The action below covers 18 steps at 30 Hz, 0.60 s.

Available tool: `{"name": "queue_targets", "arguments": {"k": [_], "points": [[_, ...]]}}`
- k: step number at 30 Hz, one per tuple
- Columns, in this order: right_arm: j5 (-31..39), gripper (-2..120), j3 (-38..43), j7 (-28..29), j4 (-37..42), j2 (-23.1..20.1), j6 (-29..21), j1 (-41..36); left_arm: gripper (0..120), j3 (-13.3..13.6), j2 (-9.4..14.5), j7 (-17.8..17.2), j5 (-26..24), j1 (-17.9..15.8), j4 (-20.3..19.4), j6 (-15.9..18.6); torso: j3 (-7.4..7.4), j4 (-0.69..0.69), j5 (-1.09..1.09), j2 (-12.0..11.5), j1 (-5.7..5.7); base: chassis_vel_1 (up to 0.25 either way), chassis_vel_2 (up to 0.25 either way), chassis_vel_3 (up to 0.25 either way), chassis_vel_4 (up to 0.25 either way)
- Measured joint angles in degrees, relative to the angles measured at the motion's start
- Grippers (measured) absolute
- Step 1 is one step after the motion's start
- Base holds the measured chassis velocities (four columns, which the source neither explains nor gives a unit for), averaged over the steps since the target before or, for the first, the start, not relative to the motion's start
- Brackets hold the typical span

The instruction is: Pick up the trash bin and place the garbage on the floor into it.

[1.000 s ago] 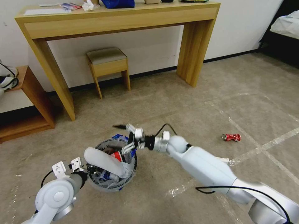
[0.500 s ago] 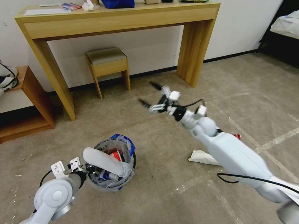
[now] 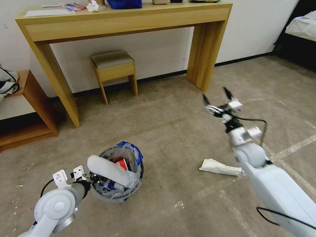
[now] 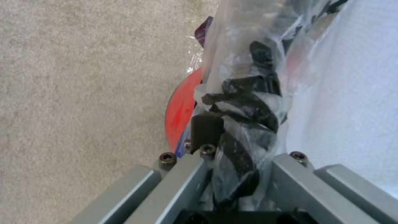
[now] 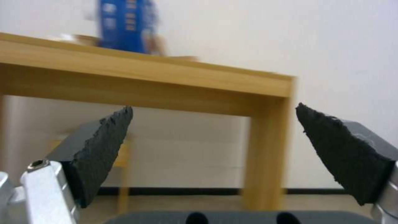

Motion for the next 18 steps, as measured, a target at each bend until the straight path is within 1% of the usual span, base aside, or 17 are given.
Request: {"name": "queue_targets", "arguments": {"k": [1,3,4,6,7,8,9,10,12,13,14,16,18], "points": [[0.0,100,0.0,0.0,0.0,0.0,0.0,0.0,0,0.0,0.0,0.0,0.0,0.0,0.0,0.0,0.00,0.00,0.00,0.0,0.00,0.000,0.000,0.000,0.000],[-1.9,100,4.9,1.7,2.3,1.1,-0.3,-4.4,0,0.1,-0.1,0.1,0.0,-0.2,0.0,0.0,0.00,0.01,0.00,0.0,0.00,0.000,0.000,0.000,0.000],[-1.9,100,4.9,1.7,2.3,1.1,-0.3,-4.4,0,0.1,-0.1,0.1,0.0,-0.2,0.0,0.0,0.00,0.01,0.00,0.0,0.00,0.000,0.000,0.000,0.000],[-5.0,100,11.9,2.7,5.3,3.5,-0.8,-11.6,0,0.3,-0.3,0.3,0.1,-0.4,0.0,0.1,0.00,0.01,0.00,0.0,0.00,0.000,0.000,0.000,0.000],[-5.0,100,11.9,2.7,5.3,3.5,-0.8,-11.6,0,0.3,-0.3,0.3,0.1,-0.4,0.0,0.1,0.00,0.01,0.00,0.0,0.00,0.000,0.000,0.000,0.000],[-5.9,100,15.1,2.8,6.7,5.2,-0.9,-14.7,0,0.4,-0.4,0.5,0.3,-0.4,0.1,0.1,-0.01,-0.02,-0.01,0.0,0.00,0.000,0.000,0.000,0.000],[-6.4,100,18.0,2.7,7.7,7.2,-0.8,-17.4,0,0.5,-0.5,0.7,0.5,-0.6,0.2,0.2,-0.01,-0.01,-0.01,0.0,0.00,0.000,0.000,0.000,0.000],[-6.4,100,18.0,2.7,7.7,7.2,-0.8,-17.4,0,0.5,-0.5,0.7,0.5,-0.6,0.2,0.2,-0.01,-0.01,-0.01,0.0,0.00,0.000,0.000,0.000,0.000],[-7.7,100,21.4,2.0,8.6,10.3,-0.3,-20.1,0,0.6,-0.6,0.8,0.7,-0.9,0.4,0.3,-0.01,-0.01,-0.01,0.0,-0.01,0.000,0.000,0.000,0.000],[-7.7,100,21.4,2.0,8.6,10.3,-0.3,-20.1,0,0.6,-0.6,0.8,0.7,-0.9,0.4,0.3,-0.01,-0.01,-0.01,0.0,-0.01,0.000,0.000,0.000,0.000],[-8.9,100,22.9,1.4,8.8,12.2,0.3,-21.3,0,0.6,-0.6,0.8,0.7,-1.0,0.4,0.3,-0.01,-0.01,-0.02,0.0,-0.01,0.000,0.000,0.000,0.000],[-9.1,100,23.1,1.3,8.8,12.6,0.5,-21.5,0,0.6,-0.6,0.8,0.7,-1.1,0.4,0.3,-0.01,-0.01,-0.01,0.0,-0.01,0.000,0.000,0.000,0.000],[-10.6,100,24.4,0.8,9.0,14.7,1.4,-22.7,0,0.7,-0.6,0.8,0.7,-1.2,0.5,0.3,-0.01,-0.01,0.00,0.0,-0.01,0.000,0.000,0.000,0.000]]}}
